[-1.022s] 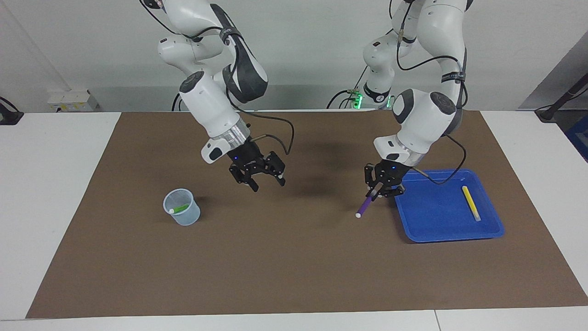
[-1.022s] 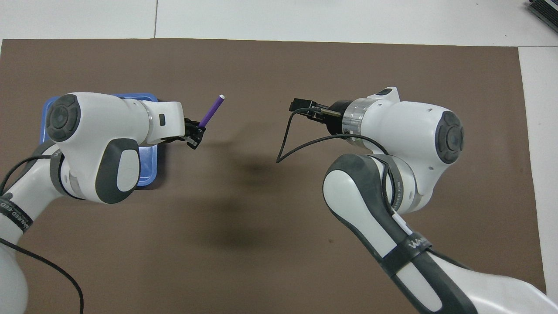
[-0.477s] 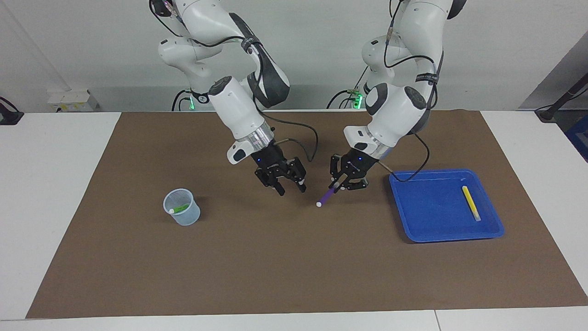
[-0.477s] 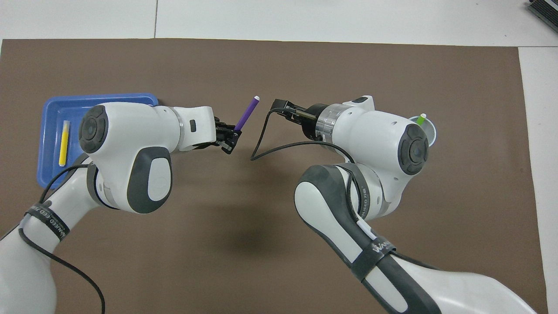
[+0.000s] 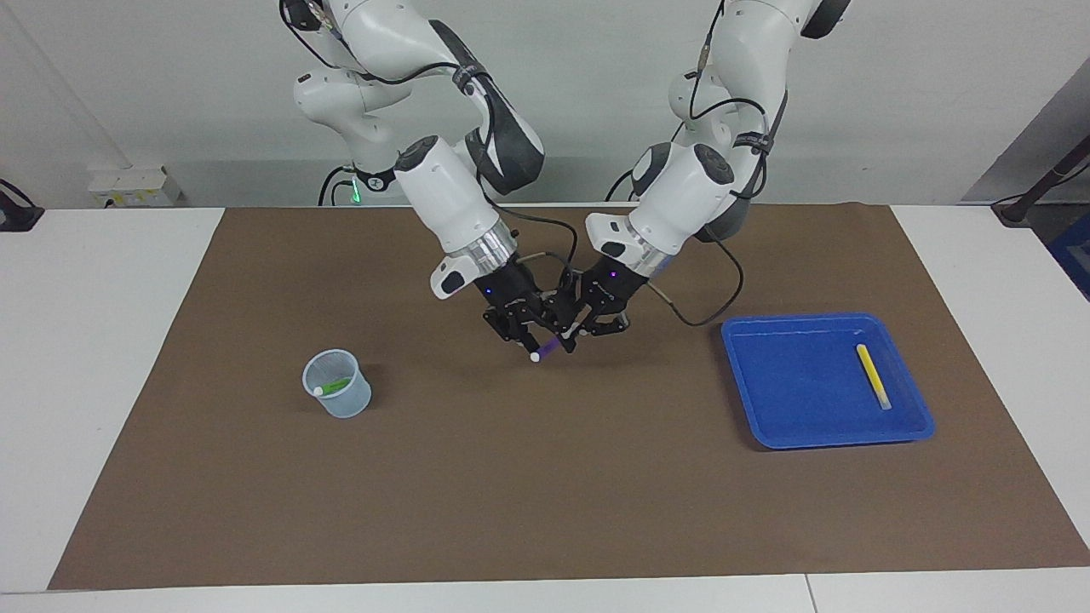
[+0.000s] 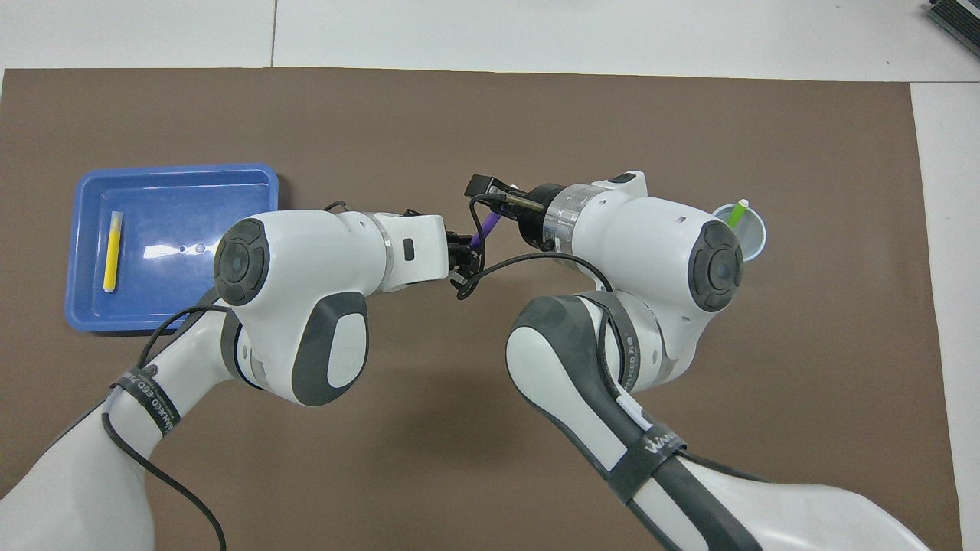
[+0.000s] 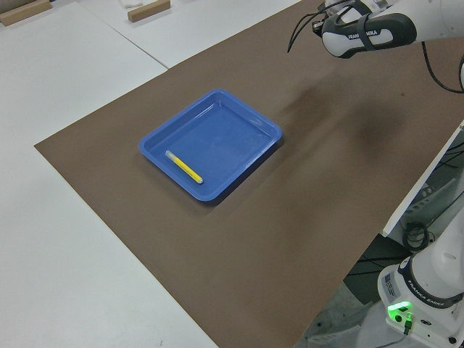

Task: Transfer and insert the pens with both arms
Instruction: 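Bring the purple pen to the right gripper and close the right gripper, then pull the purple pen away with the right gripper while the left gripper releases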

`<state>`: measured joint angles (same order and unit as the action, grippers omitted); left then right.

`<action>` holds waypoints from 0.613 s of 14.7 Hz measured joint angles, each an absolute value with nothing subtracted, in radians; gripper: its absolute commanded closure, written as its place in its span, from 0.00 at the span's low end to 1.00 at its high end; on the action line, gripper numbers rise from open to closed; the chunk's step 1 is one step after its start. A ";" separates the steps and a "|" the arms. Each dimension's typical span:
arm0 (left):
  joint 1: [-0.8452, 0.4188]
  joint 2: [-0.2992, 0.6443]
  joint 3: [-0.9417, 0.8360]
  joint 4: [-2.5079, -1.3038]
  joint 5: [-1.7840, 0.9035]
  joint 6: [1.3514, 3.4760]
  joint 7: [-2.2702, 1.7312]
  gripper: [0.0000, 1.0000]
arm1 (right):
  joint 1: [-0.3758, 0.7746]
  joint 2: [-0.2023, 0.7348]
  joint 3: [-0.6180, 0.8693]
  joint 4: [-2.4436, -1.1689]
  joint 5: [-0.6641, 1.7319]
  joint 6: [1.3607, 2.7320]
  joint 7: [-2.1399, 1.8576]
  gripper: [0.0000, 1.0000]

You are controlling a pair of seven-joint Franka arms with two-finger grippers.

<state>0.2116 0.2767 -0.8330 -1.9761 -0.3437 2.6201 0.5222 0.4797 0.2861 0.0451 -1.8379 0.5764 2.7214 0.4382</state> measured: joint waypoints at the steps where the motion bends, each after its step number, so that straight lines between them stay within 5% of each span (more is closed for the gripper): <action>1: 0.213 0.277 -0.831 -1.976 -0.344 2.620 0.522 1.00 | 0.483 0.286 0.045 -1.838 0.576 2.721 0.438 0.42; 9: 0.214 0.278 -0.829 -1.976 -0.344 2.622 0.522 1.00 | 0.477 0.299 0.038 -1.839 0.576 2.721 0.438 0.62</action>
